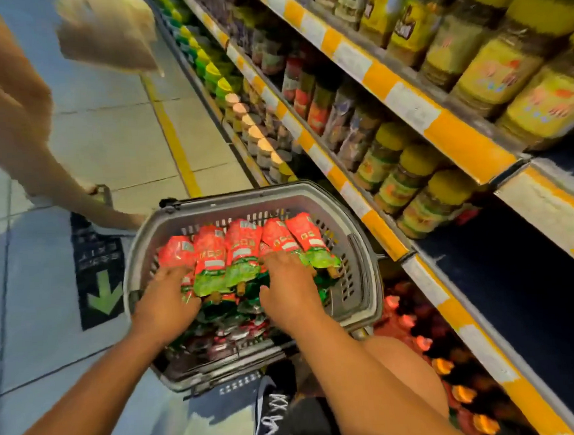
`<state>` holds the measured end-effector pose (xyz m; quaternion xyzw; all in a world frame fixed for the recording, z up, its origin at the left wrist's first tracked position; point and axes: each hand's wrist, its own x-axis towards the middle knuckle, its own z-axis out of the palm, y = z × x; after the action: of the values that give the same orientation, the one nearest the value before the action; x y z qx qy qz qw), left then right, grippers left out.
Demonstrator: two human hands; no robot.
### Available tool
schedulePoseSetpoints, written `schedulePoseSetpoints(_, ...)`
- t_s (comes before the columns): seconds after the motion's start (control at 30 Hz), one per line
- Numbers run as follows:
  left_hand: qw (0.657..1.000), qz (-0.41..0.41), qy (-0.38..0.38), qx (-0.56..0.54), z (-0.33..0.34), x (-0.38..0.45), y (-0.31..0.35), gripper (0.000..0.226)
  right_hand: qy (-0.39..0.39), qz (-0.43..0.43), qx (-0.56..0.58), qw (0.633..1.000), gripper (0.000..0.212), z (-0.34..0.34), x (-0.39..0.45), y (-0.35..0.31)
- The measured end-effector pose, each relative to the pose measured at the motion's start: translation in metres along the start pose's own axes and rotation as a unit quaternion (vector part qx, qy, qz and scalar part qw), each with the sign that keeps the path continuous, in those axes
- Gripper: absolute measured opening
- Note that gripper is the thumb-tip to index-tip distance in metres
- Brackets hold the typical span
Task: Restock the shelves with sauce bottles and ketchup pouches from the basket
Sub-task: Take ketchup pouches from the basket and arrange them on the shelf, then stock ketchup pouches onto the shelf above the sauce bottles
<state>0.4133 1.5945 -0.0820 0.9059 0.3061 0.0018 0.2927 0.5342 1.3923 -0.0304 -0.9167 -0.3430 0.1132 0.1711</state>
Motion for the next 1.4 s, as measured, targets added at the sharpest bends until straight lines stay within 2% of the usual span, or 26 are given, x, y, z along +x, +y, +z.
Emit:
schedulePoseSetpoints(0.17, 0.996, 0.008, -0.035, 0.078, 0.015, 0.006, -0.002, 0.075, -0.021, -0.094, -0.094, 0.991, 0.067, 0.026, 0.014, -0.009)
schedulePoseSetpoints(0.23, 0.993, 0.009, -0.031, 0.112, 0.019, 0.006, -0.002, 0.078, -0.036, -0.108, -0.116, 0.987, 0.074, 0.034, 0.02, -0.01)
schedulePoseSetpoints(0.33, 0.981, 0.002, -0.045, 0.189, 0.023, 0.004, -0.003, 0.096, -0.062, -0.117, -0.149, 0.98, 0.08, 0.045, 0.029, -0.01)
schedulePoseSetpoints(0.5, 0.972, 0.012, -0.043, 0.231, 0.025, 0.001, -0.002, 0.099, -0.097, -0.11, -0.175, 0.974, 0.073, 0.054, 0.038, -0.008)
schedulePoseSetpoints(0.7, 0.98, 0.022, -0.023, 0.198, 0.024, -0.004, 0.0, 0.081, -0.063, -0.113, -0.194, 0.972, 0.034, 0.054, 0.043, -0.011)
schedulePoseSetpoints(0.9, 0.991, 0.045, 0.028, 0.12, 0.016, -0.011, -0.005, 0.051, -0.057, -0.11, -0.196, 0.973, 0.03, 0.046, 0.037, -0.01)
schedulePoseSetpoints(1.0, 0.991, 0.077, 0.065, 0.09, 0.009, -0.017, -0.011, 0.044, -0.051, -0.113, -0.179, 0.976, 0.029, 0.041, 0.033, -0.011)
schedulePoseSetpoints(1.1, 0.987, 0.097, 0.106, 0.067, -0.002, -0.019, -0.014, 0.035, -0.02, -0.115, -0.133, 0.984, 0.035, 0.034, 0.027, -0.013)
schedulePoseSetpoints(1.2, 0.986, 0.078, 0.142, 0.047, -0.02, -0.017, -0.012, 0.021, 0.046, -0.089, -0.076, 0.992, 0.034, 0.024, 0.02, -0.016)
schedulePoseSetpoints(1.23, 0.984, 0.076, 0.154, 0.043, -0.026, -0.017, -0.011, 0.018, 0.069, -0.087, -0.064, 0.992, 0.031, 0.021, 0.019, -0.016)
schedulePoseSetpoints(1.3, 0.979, 0.078, 0.183, 0.039, -0.037, -0.017, -0.007, 0.015, 0.1, -0.085, -0.028, 0.991, 0.01, 0.015, 0.015, -0.014)
schedulePoseSetpoints(1.4, 0.972, 0.08, 0.219, 0.009, -0.053, -0.017, -0.001, 0.013, 0.125, -0.028, 0.082, 0.988, 0.019, 0.004, 0.006, -0.007)
